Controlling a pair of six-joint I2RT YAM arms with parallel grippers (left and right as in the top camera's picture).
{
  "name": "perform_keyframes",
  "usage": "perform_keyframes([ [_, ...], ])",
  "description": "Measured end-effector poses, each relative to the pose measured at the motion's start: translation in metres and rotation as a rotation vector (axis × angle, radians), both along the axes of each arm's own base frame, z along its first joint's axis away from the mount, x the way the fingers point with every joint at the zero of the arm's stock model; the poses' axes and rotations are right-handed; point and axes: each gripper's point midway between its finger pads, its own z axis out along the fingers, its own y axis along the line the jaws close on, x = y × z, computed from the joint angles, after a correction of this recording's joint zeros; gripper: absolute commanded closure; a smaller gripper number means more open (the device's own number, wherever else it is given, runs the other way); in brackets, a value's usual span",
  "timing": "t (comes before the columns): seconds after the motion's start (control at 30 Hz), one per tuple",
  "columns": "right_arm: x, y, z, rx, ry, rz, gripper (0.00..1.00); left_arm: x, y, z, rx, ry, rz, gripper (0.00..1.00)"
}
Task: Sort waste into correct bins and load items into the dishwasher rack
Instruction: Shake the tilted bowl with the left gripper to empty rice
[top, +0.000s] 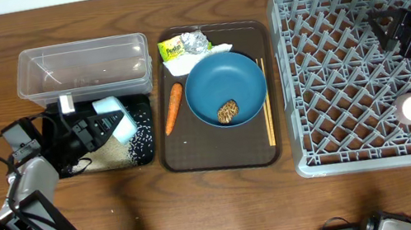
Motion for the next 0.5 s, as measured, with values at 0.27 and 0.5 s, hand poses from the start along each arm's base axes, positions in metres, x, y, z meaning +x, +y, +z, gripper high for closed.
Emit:
perform_keyframes([
  [0.27,-0.001,0.000,-0.002,0.003,0.008,0.000,0.16,0.003,0.000,-0.001,-0.012,0.032,0.009,0.94],
  [0.5,-0.002,0.001,-0.003,0.005,0.014,0.000,0.16,0.004,0.003,0.004,-0.023,0.054,0.029,0.94],
])
